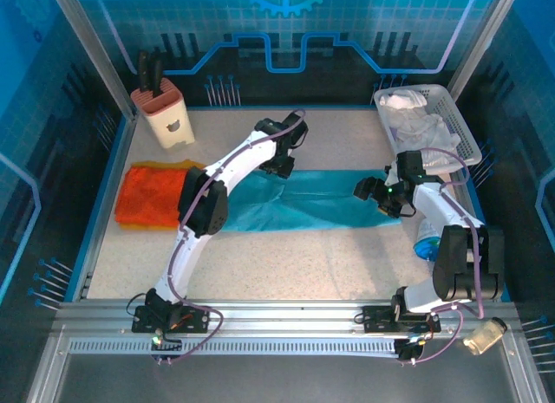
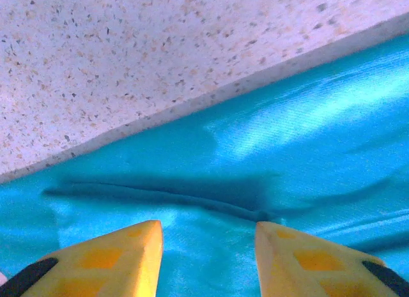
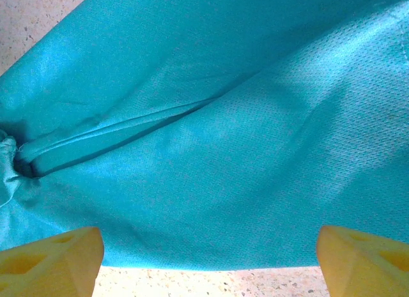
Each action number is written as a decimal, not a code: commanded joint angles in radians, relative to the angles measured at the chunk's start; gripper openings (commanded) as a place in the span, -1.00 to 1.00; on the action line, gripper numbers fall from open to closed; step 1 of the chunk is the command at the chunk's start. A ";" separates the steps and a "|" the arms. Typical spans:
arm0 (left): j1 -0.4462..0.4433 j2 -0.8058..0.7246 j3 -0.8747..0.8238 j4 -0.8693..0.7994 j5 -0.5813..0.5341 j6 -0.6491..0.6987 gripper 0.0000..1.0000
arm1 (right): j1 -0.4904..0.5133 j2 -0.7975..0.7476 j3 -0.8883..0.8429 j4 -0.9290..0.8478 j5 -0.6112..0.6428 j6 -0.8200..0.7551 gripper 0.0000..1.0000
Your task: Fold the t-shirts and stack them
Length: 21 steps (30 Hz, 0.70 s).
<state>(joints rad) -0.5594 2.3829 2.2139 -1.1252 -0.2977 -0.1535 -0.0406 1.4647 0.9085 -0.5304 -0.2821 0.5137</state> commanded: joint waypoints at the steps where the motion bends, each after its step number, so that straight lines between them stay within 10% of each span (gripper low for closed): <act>1: -0.004 0.009 0.011 -0.120 -0.082 0.002 -0.11 | -0.015 0.003 -0.012 -0.028 -0.018 -0.021 0.75; 21: 0.136 -0.577 -1.012 0.426 0.245 -0.288 -0.14 | 0.028 0.154 0.003 0.031 -0.032 0.026 0.76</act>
<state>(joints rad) -0.4271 1.8503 1.2709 -0.8150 -0.1326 -0.3782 -0.0277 1.5879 0.8974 -0.4973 -0.3202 0.5232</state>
